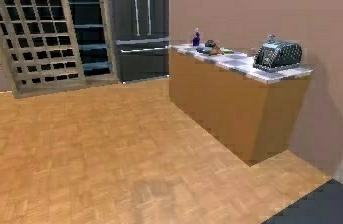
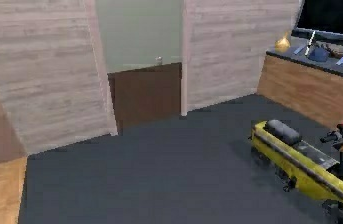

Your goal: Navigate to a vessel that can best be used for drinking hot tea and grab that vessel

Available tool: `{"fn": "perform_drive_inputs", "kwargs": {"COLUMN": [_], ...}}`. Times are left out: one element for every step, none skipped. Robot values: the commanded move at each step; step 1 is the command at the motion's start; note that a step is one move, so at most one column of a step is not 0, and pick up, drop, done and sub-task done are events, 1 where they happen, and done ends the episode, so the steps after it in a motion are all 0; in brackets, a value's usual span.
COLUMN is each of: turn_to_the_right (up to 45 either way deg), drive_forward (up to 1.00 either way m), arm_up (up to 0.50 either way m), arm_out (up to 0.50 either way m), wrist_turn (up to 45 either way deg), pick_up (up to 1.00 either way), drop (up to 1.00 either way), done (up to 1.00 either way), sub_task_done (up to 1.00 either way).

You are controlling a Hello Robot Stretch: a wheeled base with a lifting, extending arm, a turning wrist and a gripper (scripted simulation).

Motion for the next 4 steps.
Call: {"fn": "perform_drive_inputs", "kwargs": {"turn_to_the_right": [0.0, 6.0, 0.0, -45.0], "drive_forward": [1.0, 0.0, 0.55, 0.0], "arm_up": [0.0, 0.0, 0.0, 0.0], "arm_out": [0.0, 0.0, 0.0, 0.0], "wrist_turn": [0.0, 0.0, 0.0, 0.0], "pick_up": [0.0, 0.0, 0.0, 0.0], "drop": [0.0, 0.0, 0.0, 0.0], "done": [0.0, 0.0, 0.0, 0.0], "sub_task_done": [0.0, 0.0, 0.0, 0.0]}}
